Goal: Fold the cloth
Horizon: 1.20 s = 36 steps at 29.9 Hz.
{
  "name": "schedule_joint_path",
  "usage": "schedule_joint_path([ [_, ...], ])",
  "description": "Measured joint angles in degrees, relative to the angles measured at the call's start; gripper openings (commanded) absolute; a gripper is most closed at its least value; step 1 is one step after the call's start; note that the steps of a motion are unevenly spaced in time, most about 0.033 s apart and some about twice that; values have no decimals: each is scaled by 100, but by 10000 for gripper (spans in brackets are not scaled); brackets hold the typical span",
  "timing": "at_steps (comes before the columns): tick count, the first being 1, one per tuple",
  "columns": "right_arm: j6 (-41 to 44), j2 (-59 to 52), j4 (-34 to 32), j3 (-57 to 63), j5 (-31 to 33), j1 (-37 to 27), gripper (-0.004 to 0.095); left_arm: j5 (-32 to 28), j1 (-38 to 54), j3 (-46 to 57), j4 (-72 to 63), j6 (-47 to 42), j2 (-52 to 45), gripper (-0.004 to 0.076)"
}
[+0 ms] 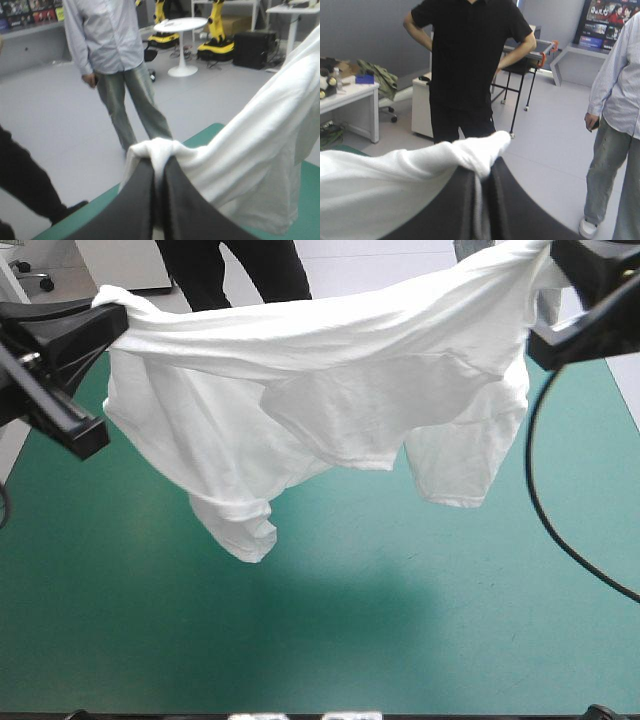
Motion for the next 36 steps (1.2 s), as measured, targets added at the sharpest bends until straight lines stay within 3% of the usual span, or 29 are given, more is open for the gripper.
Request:
schedule_joint_path([
  [8, -110, -710, 591, -19, 5, 0, -17, 89, 0, -111, -781, 155, -571, -9],
  [13, -45, -767, 721, 120, 254, 0, -17, 567, 0, -70, -669, -292, -616, -9],
  [19, 52, -743, 620, 1242, 470, 0, -17, 567, 0, 831, -304, -805, -417, -9],
  [31, 369, 116, -457, 3790, 225, 0, -17, 522, 0, 3510, 127, -865, 703, -9],
  [36, 550, 955, -1065, 3974, -156, -14, -17, -174, 0, 3723, 753, -865, 1442, -9],
])
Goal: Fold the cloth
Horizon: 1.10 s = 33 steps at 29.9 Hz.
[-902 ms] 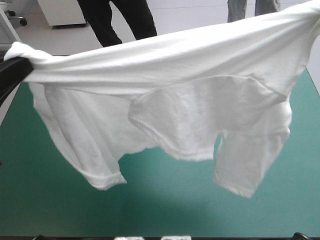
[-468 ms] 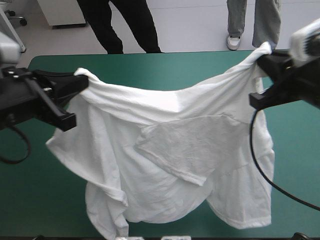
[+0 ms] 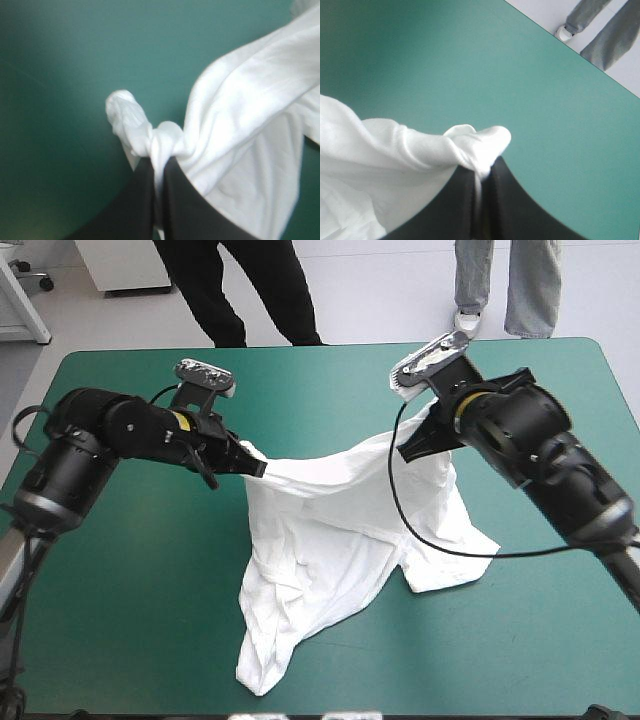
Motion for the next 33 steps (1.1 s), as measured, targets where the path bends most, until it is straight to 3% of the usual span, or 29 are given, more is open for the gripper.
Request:
schedule_joint_path([
  [17, 305, 2020, 288, -173, -1214, -1285, -17, -2745, 241, -4, 912, -5, 2086, -9],
  [26, 219, 2704, 981, -932, -1495, -1593, -10, -2883, 507, -883, 912, -15, 2697, -8],
  [29, 132, 2847, 1216, -969, -1496, -1631, 87, -2851, 509, -959, 907, -15, 2756, 12],
  [32, -138, 2935, 1618, -970, -1467, -1697, 326, -2628, 511, -971, 895, -22, 2757, 136],
  [33, -218, 2952, 1739, -970, -1452, -1730, 452, -2509, 511, -977, 893, -1, 2757, 200],
])
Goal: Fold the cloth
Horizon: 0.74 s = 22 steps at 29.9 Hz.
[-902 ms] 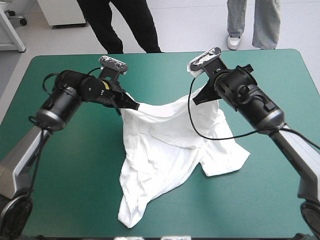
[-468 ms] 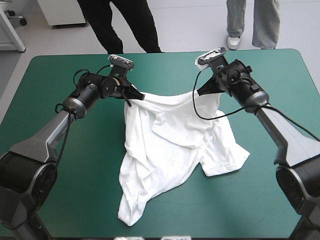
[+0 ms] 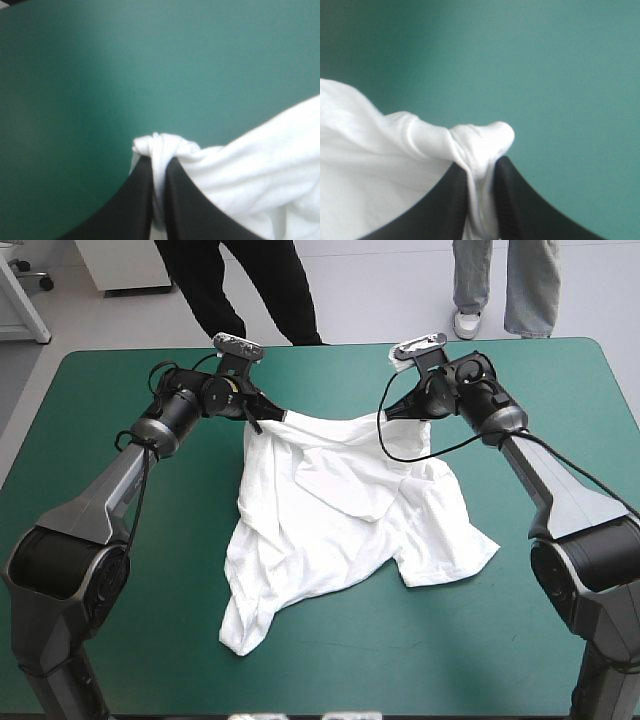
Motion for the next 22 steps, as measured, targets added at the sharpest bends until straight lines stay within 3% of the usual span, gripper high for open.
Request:
schedule_joint_path([
  [3, -279, 24, 308, 0, 0, -106, 683, 267, 0, 0, 0, 136, 0, 429],
  [6, -377, -6, 414, -17, 34, -265, 738, 373, 0, 0, 0, 263, -15, 557],
  [11, -480, -376, 494, -32, 359, -669, 699, 925, 0, 0, 103, 289, -414, 556],
  [17, -580, -1332, 544, -51, 1089, -1011, 698, 2461, 0, 0, 134, 46, -1422, 556],
  [22, -765, -2075, 873, 33, 1489, -1023, 698, 3087, -83, 0, 206, -275, -2348, 556],
])
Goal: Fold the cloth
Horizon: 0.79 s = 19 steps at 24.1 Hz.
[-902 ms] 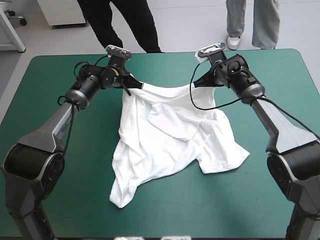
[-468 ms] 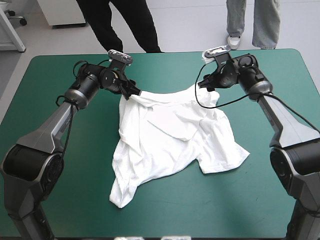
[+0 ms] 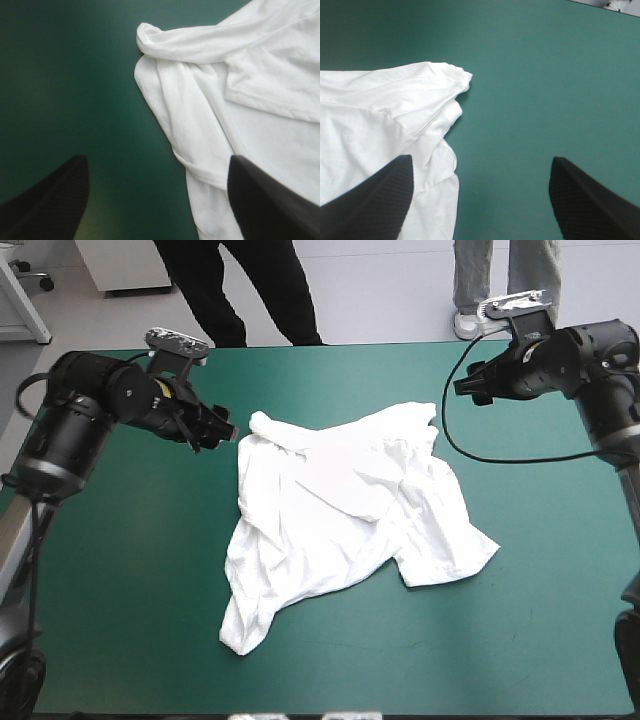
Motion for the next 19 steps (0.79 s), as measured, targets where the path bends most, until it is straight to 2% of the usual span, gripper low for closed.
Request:
schedule_joint_path([
  [3, -78, -509, 73, 315, 43, 0, 698, 105, -258, 144, 113, -184, -466, 557],
  [8, -198, -1343, 79, 1322, -9, 0, 698, 142, -726, 1053, -42, -387, -1184, 557],
  [11, -221, -2153, -135, 2365, -184, 171, 698, 142, -874, 2349, -150, -603, -1713, 557],
  [16, -172, -2623, -305, 2992, -207, 422, 698, 112, -881, 3707, -547, -621, -1888, 557],
  [19, -137, -2637, -412, 3027, -238, 477, 698, -408, -1067, 4707, -934, -581, -1888, 557],
])
